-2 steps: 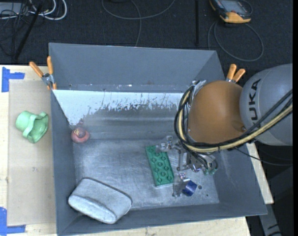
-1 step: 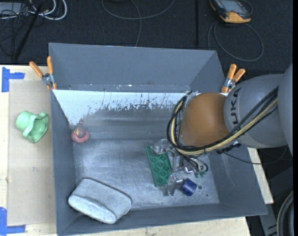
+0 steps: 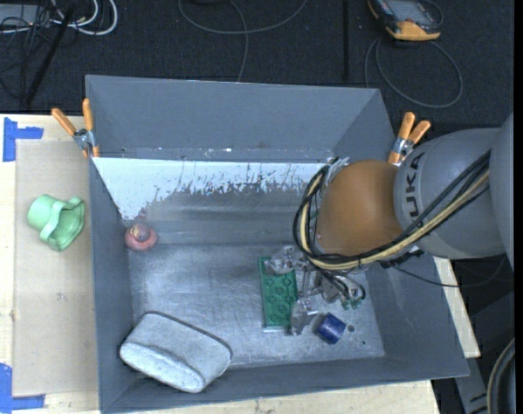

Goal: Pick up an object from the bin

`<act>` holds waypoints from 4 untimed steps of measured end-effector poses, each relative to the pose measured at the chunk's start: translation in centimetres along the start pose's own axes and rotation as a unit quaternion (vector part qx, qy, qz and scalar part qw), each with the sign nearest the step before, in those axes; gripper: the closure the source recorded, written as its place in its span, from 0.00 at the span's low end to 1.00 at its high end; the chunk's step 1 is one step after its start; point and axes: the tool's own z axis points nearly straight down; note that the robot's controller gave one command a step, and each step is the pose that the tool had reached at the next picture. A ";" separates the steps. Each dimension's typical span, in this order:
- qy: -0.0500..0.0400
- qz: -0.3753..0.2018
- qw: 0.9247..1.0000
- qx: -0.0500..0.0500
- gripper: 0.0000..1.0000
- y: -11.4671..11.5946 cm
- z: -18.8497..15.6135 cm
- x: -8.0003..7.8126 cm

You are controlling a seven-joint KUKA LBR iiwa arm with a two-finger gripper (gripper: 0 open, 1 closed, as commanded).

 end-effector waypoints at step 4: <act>0.008 -0.078 0.997 0.000 0.00 -6.7 -4.1 7.2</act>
Offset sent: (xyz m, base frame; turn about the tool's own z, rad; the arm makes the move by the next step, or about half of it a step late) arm -0.0081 -0.0154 0.1282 -0.2433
